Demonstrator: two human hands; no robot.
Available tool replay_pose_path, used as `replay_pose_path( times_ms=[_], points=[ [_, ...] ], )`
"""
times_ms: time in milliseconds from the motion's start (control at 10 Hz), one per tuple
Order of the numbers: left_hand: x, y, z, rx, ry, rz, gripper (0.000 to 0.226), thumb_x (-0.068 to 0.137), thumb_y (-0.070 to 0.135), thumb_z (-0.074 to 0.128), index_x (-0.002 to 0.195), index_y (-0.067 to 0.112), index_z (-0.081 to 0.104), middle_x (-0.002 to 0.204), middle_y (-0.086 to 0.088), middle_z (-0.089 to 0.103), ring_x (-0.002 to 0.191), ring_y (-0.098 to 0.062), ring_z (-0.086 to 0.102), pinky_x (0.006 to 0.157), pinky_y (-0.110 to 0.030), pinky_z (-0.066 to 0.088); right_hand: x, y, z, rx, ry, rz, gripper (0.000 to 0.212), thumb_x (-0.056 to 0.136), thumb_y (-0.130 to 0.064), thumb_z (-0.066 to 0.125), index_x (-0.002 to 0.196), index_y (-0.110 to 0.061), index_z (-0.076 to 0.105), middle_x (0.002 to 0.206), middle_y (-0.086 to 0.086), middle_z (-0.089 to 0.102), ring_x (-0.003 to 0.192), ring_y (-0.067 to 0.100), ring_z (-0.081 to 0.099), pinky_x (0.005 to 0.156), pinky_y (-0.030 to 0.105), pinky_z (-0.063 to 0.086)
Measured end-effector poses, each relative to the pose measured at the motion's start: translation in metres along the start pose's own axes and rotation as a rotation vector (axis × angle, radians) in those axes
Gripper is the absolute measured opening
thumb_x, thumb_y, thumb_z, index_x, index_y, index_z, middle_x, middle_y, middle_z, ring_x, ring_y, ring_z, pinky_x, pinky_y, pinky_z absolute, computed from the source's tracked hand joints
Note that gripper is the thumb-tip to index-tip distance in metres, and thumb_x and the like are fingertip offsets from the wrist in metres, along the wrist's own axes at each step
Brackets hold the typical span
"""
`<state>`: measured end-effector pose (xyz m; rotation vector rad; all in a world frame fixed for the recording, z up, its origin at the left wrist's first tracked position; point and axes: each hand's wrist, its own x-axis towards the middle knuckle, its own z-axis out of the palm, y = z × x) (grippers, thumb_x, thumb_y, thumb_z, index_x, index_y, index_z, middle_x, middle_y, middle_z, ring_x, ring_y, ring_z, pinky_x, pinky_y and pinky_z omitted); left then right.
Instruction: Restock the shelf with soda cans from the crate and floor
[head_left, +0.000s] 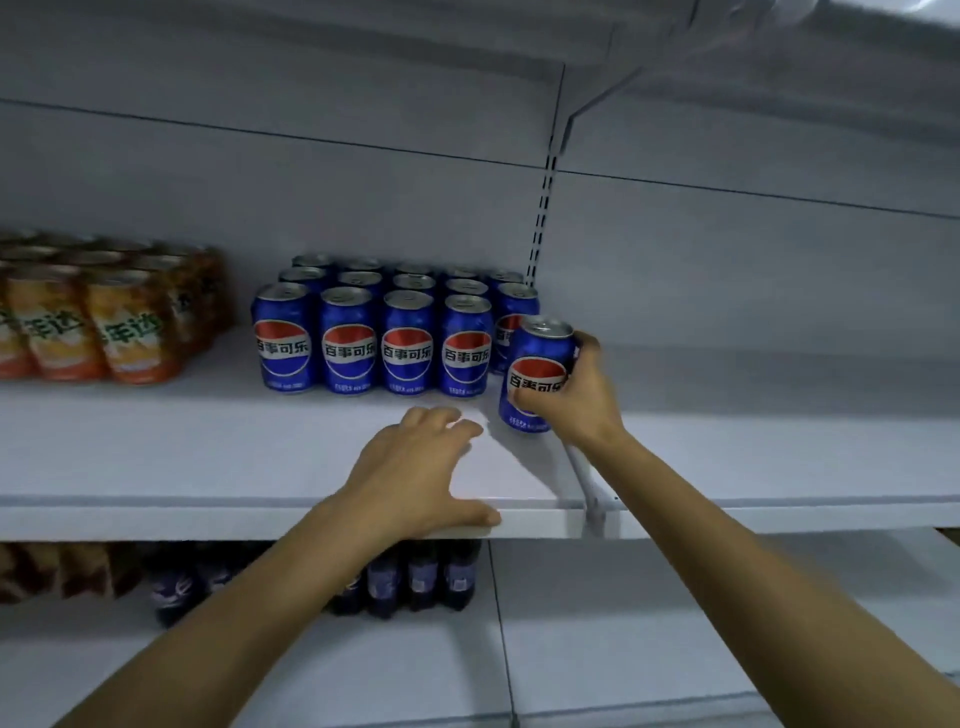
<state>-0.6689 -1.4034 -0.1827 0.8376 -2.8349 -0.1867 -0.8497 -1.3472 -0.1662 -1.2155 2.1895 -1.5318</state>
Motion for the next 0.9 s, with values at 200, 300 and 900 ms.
replay_pose_path(
  times_ms=[200,300,900],
  points=[
    [0.020,-0.011,0.001,0.042,-0.103,0.094,0.093,0.069,0.074,0.062,0.144,0.029,0.030,0.146,0.008,0.036,0.130,-0.015,0.034,0.099,-0.033,0.036,0.034,0.018,0.021,0.005,0.027,-0.001,0.084,0.073,-0.009,0.080,0.140,-0.014,0.029,0.130,0.006,0.056,0.104,0.015,0.056,0.084,0.024,0.045],
    [0.021,-0.014,0.002,0.046,-0.151,0.106,0.083,0.071,0.074,0.059,0.138,0.029,0.037,0.138,0.008,0.042,0.123,-0.015,0.039,0.091,-0.033,0.039,0.033,0.025,0.031,-0.030,0.054,-0.028,0.087,0.069,-0.010,0.083,0.139,-0.011,0.031,0.128,0.005,0.055,0.104,0.013,0.054,0.085,0.024,0.046],
    [0.011,-0.011,0.006,-0.049,-0.124,0.116,0.074,0.079,0.066,0.057,0.137,0.024,0.041,0.139,0.003,0.042,0.125,-0.018,0.038,0.096,-0.034,0.039,0.047,0.025,0.044,-0.175,0.118,0.128,0.106,0.076,-0.024,0.080,0.152,-0.010,0.007,0.143,0.017,0.043,0.128,0.034,0.046,0.102,0.044,0.041]
  ],
)
